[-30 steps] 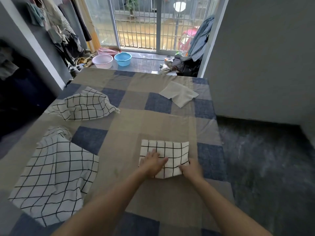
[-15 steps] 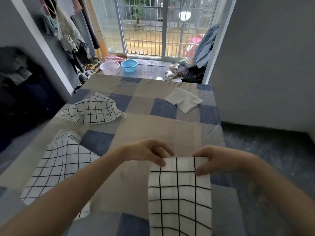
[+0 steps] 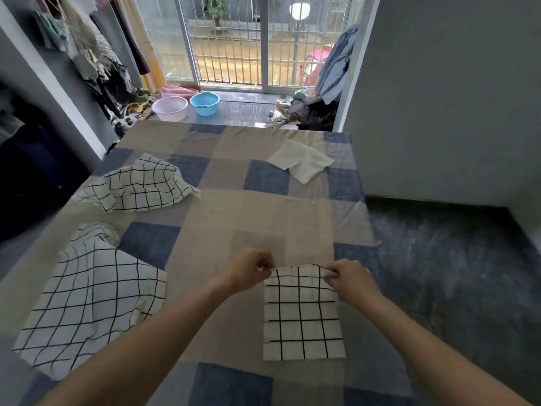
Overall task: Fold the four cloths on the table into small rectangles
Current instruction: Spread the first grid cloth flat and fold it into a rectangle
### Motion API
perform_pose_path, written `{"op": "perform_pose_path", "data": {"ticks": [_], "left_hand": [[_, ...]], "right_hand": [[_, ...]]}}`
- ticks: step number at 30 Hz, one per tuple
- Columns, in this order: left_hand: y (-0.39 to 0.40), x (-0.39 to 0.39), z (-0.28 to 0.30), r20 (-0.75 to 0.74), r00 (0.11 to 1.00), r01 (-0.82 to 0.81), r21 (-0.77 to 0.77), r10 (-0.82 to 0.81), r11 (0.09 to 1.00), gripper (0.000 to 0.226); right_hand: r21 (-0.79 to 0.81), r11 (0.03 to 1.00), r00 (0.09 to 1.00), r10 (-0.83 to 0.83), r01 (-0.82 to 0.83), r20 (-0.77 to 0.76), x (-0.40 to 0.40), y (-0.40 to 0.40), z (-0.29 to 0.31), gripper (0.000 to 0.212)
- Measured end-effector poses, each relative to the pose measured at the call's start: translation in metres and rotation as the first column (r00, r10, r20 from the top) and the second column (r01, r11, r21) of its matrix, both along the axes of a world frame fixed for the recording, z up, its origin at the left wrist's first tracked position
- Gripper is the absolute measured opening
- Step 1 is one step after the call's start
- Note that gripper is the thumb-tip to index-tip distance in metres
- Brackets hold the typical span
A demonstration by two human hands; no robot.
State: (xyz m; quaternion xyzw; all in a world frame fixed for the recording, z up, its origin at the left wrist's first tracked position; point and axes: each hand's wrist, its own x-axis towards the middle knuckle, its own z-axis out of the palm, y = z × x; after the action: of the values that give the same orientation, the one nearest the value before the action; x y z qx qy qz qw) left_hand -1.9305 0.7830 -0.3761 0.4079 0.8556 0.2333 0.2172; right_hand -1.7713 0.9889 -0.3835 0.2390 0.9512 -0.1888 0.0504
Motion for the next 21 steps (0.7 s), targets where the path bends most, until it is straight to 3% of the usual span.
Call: {"op": "perform_pose_path", "data": {"ticks": [4, 8, 12, 15, 18, 21], "left_hand": [[-0.016, 0.017, -0.003, 0.001, 0.972, 0.234, -0.044, -0.234, 0.971, 0.018], [-0.033, 0.045, -0.015, 0.006, 0.917, 0.398, -0.125, -0.4, 0.909, 0.023], [-0.04, 0.068, -0.029, 0.234, 0.888, 0.442, -0.188, -0.397, 0.877, 0.024], [-0.039, 0.076, -0.036, 0.301, 0.896, 0.394, -0.205, -0.325, 0.896, 0.022], [-0.033, 0.081, -0.04, 0.194, 0.939, 0.316, -0.168, -0.283, 0.934, 0.021], [-0.026, 0.09, -0.05, -0.042, 0.955, 0.291, -0.047, -0.293, 0.955, 0.031]], "right_hand": [[0.096, 0.986, 0.981, 0.146, -0.135, -0.129, 0.022, -0.002, -0.01, 0.009], [0.131, 0.953, 0.941, 0.294, -0.274, -0.17, 0.062, -0.008, -0.033, 0.034], [0.133, 0.908, 0.914, 0.405, -0.398, -0.028, 0.095, -0.017, -0.055, 0.042], [0.18, 0.881, 0.897, 0.442, -0.437, 0.015, 0.105, -0.021, -0.066, 0.049], [0.214, 0.88, 0.902, 0.431, -0.425, 0.019, 0.106, -0.022, -0.066, 0.049], [0.176, 0.936, 0.946, 0.319, -0.305, -0.059, 0.1, -0.03, -0.063, 0.052]]}}
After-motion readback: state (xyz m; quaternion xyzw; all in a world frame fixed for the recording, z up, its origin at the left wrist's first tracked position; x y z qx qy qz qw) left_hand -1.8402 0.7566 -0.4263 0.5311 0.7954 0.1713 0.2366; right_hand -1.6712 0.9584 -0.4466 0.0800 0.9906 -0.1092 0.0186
